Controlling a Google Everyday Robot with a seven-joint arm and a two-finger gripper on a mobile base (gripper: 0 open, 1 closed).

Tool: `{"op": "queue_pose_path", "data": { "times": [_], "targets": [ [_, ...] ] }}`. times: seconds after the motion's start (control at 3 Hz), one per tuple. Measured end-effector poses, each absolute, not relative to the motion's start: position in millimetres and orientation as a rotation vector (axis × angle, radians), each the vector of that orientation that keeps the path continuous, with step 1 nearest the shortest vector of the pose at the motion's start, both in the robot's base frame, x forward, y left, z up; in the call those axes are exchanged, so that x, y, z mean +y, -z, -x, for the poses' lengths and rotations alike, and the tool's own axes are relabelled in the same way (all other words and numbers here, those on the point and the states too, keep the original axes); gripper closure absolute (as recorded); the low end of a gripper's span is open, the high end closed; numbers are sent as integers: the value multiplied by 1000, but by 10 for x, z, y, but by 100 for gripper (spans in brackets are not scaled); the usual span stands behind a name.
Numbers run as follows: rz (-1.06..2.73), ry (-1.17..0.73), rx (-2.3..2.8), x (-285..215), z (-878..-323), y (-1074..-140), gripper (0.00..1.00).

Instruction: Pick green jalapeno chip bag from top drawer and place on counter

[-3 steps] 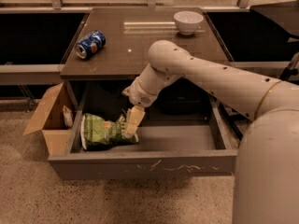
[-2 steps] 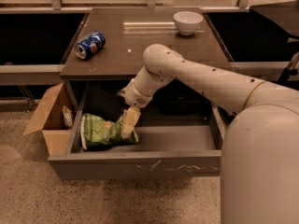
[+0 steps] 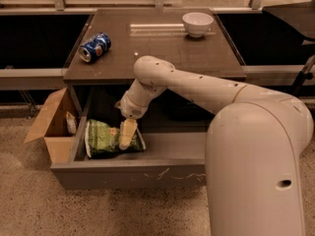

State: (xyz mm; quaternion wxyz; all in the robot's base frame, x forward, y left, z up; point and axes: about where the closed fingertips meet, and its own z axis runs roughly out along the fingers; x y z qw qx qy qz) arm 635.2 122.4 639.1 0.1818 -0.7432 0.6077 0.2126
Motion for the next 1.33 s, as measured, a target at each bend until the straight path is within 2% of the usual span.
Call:
{"op": "queue_pose_path", "data": {
  "times": [0.33, 0.67, 1.33],
  "targets": [
    [2122, -624, 1708, 1314, -6330, -6231, 0],
    [2138, -653, 1692, 1427, -6287, -6125, 17],
    [2141, -666, 1684, 1498, -6236, -6094, 63]
  ]
}}
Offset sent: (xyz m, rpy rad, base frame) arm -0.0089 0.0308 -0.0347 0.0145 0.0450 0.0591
